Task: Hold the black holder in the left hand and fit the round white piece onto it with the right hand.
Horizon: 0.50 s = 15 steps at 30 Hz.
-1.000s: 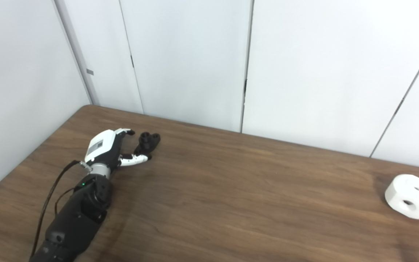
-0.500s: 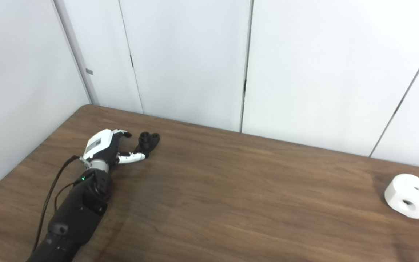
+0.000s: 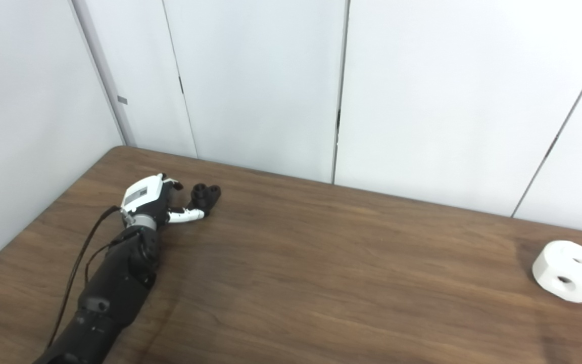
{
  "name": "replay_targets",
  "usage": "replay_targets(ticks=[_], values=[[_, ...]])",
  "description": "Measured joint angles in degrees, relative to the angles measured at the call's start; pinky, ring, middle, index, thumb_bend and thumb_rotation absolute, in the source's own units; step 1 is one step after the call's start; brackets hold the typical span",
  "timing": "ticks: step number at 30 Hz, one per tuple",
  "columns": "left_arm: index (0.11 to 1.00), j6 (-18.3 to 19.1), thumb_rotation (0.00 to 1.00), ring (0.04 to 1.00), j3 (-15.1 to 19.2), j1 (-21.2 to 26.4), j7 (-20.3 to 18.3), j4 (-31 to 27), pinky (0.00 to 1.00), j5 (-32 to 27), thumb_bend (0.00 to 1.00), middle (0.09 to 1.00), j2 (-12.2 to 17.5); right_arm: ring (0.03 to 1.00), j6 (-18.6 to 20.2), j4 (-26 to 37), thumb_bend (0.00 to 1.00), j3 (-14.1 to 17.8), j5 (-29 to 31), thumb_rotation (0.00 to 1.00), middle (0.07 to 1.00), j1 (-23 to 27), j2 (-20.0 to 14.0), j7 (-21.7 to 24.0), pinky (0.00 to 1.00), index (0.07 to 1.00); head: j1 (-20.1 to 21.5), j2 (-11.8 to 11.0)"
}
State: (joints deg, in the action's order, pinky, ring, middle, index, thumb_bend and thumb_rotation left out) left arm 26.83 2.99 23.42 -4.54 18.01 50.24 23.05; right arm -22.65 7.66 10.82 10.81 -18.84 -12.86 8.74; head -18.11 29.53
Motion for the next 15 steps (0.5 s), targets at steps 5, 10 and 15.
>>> replay_targets(ticks=[5, 10, 15], values=[[0.847, -0.01, 0.51, 1.000, -0.37, 0.54, 0.00, 1.37, 1.00, 0.44, 0.87, 1.000, -0.46, 1.000, 0.22, 0.41, 0.67, -0.33, -0.13, 1.00, 0.957, -0.23, 0.37, -0.30, 1.00, 1.000, 0.09, 0.09], [0.799, -0.01, 0.48, 1.000, -0.34, 1.49, 0.30, 2.71, 1.00, 1.09, 0.85, 0.992, -0.45, 1.000, 0.23, 0.43, 0.65, -0.38, -0.36, 1.00, 0.963, -0.27, 0.36, -0.35, 1.00, 1.000, 0.44, 0.18], [0.783, -0.02, 0.46, 1.000, -0.69, 1.64, 2.47, 3.55, 1.00, -0.71, 0.85, 0.978, -0.45, 1.000, 0.47, 0.49, 0.65, -0.62, 0.23, 1.00, 0.965, -0.32, 0.12, -0.32, 1.00, 1.000, 0.62, 0.18]])
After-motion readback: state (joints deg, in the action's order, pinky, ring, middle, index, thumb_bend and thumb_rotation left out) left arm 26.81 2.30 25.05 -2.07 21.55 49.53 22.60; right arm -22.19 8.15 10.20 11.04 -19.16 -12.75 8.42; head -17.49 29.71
